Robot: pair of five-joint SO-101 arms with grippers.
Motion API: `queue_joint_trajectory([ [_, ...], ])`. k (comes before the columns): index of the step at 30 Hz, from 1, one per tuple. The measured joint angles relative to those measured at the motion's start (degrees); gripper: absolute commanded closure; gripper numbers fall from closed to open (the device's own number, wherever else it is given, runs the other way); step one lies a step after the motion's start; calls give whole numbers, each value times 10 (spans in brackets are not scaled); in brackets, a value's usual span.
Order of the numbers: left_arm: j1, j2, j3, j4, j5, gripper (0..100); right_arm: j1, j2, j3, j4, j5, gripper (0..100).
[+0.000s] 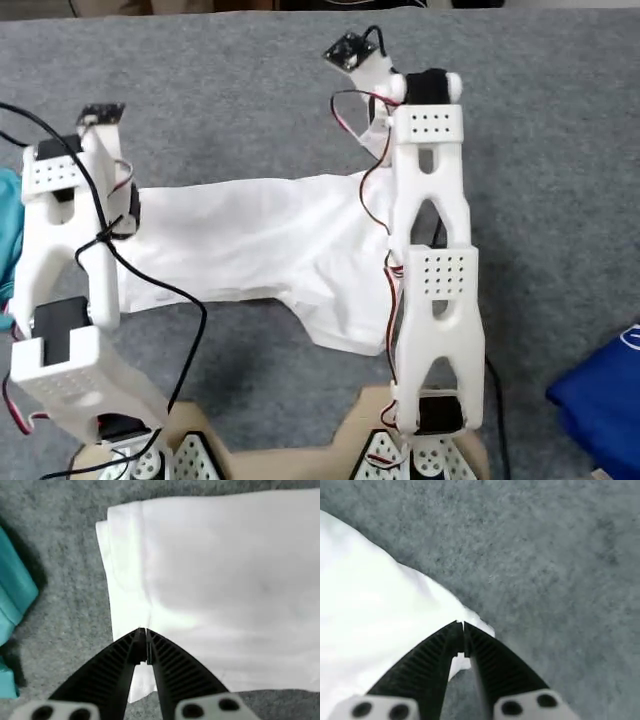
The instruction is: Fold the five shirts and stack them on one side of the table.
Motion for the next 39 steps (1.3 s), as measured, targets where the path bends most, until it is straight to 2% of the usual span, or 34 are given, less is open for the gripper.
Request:
queue_joint_trajectory([
  [6, 14, 69, -61, -62, 15, 981, 0, -1, -40, 13, -23, 981],
  [9, 14, 150, -113, -60, 17, 981, 0, -1, -11, 13, -23, 993],
  [15, 14, 306, -286, 15, 22, 981, 0, -42, 120, 13, -39, 993],
  [22, 15, 427, -480, 95, 23, 981, 0, -110, 270, 1, -57, 993],
  [26, 11, 478, -558, 124, 23, 981, -1, -112, 352, -55, -57, 993],
  [33, -6, 538, -662, 167, 8, 981, 15, -125, 523, -234, -56, 993],
  [39, -32, 556, -698, 172, -24, 981, 31, -134, 540, -263, -43, 993],
])
